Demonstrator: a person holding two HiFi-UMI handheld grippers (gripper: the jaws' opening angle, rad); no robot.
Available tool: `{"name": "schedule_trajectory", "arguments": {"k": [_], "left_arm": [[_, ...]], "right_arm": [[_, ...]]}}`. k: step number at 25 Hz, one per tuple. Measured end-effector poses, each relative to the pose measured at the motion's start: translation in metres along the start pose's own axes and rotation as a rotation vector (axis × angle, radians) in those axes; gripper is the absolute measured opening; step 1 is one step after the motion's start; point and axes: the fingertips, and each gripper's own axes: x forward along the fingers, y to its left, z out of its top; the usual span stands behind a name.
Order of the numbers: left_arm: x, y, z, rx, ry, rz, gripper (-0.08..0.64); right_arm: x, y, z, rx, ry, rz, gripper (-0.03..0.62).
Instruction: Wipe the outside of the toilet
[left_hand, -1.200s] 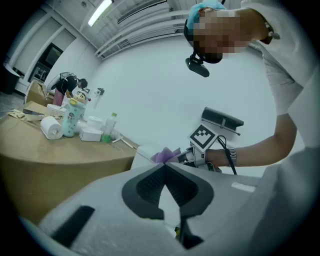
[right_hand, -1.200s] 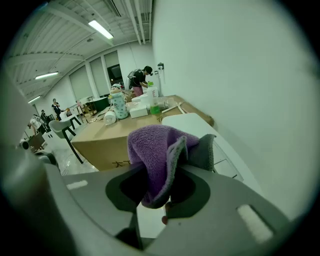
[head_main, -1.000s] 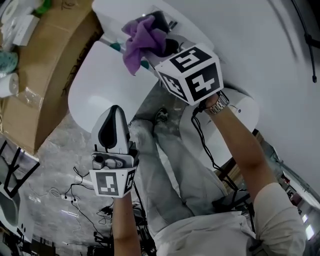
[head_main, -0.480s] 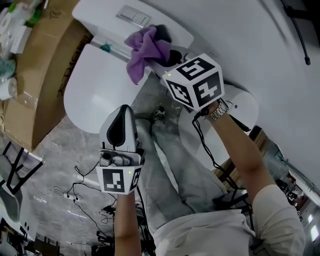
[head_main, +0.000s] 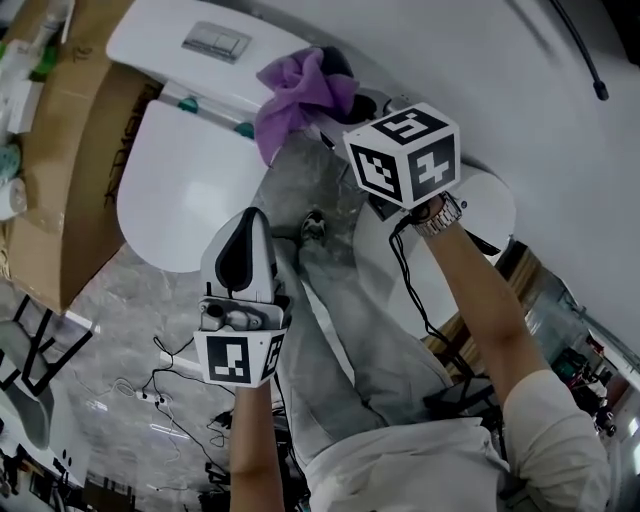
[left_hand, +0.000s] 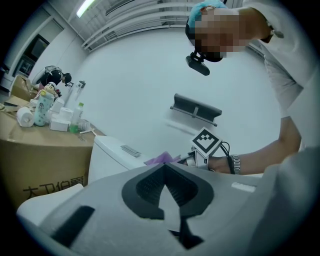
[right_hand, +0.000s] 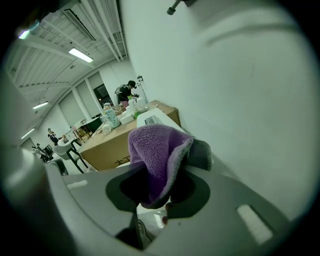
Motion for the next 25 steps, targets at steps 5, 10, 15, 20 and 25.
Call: {"name": "schedule_trajectory", "arguments": {"k": [5,10,15,20,25], "left_arm": [[0.011,-0.019,-0.002,0.010,0.012,-0.025,0.006],[0.017,-0.038,-0.002,0.031,0.028,-0.051,0.006],[0.022,-0.051,-0.004,0.036,0.044,-0.074,0.006],[0.030,-0.062,-0.009,0.040,0.058,-0.103,0.006],[0.036,-0.070,-0.005,0.056,0.065,-0.131,0.006]], "right_arm": [[-0.013,-0.022,-0.007,0.037,-0.010,-0.026,0.097],[-0.032,-0.041,-0.024,0.055,0.008,-0.069,0.097],[-0.046,-0.051,-0.036,0.071,0.020,-0.093,0.097],[-0.058,-0.069,-0.060,0.116,0.043,-0.133,0.097],[-0.075,-0.081,-0.084,0.162,0.058,-0.163,0.097]]}}
